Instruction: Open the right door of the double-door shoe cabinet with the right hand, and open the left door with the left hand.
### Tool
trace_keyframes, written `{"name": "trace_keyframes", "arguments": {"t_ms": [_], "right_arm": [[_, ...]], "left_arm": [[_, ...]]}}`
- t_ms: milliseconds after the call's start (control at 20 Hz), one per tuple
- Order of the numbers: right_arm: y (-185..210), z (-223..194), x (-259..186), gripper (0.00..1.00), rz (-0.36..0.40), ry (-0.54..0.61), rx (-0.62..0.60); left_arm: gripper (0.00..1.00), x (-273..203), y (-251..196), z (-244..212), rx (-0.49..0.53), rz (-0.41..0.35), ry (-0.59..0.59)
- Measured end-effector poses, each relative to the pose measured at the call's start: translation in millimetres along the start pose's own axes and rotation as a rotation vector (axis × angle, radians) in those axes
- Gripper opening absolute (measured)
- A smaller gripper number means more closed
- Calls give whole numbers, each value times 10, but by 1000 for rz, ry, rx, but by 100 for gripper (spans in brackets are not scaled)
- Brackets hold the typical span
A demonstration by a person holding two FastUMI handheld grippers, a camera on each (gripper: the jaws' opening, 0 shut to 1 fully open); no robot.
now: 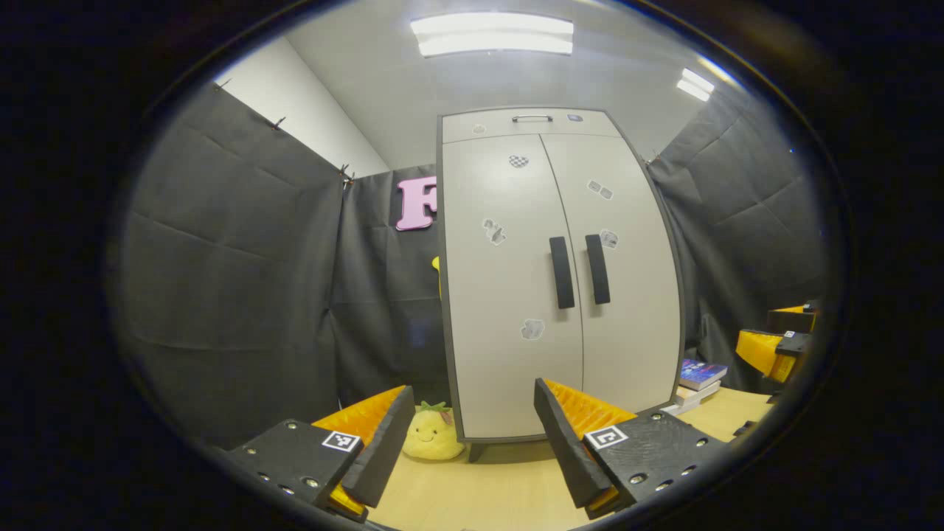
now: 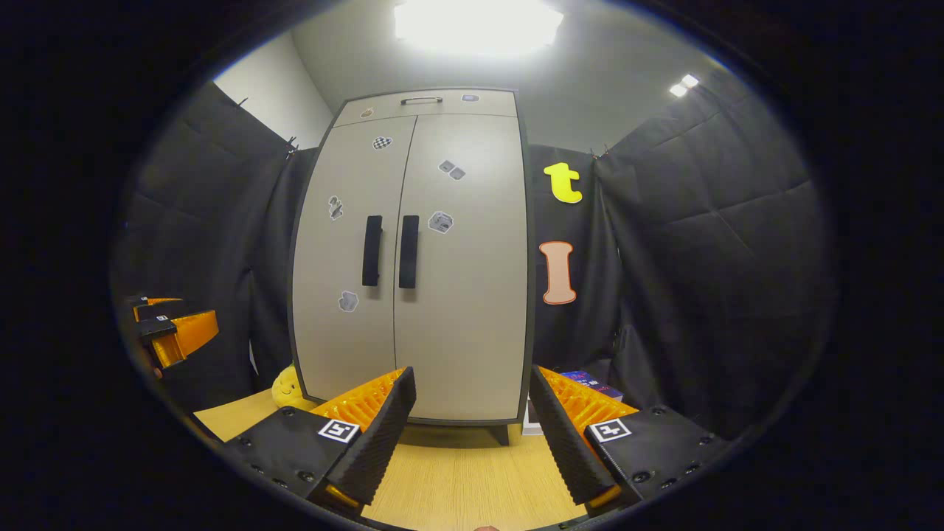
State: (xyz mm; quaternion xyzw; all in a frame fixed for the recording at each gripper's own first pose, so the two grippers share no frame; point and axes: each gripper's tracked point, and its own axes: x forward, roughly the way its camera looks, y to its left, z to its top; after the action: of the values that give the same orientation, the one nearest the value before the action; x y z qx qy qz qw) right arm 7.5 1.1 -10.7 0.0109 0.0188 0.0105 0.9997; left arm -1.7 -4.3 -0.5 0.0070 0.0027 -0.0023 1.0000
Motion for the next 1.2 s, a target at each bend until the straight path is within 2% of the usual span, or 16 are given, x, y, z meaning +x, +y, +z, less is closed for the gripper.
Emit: {"name": "trace_keyframes", "arguments": {"t_ms": [500,650,850,1200], "right_arm": [[137,153,266,95,35,-1,13],[196,283,474,97,59,-8,7],[237,465,755,95,74,-21,26],[502,823,1208,97,137,-48,54]], "left_arm": [[95,-49,152,-90,13,24,26],[95,-73,242,-123,16,44,34],[94,-146,409,-167,38,81,41],[94,-251,660,-236,59,145,68]]}}
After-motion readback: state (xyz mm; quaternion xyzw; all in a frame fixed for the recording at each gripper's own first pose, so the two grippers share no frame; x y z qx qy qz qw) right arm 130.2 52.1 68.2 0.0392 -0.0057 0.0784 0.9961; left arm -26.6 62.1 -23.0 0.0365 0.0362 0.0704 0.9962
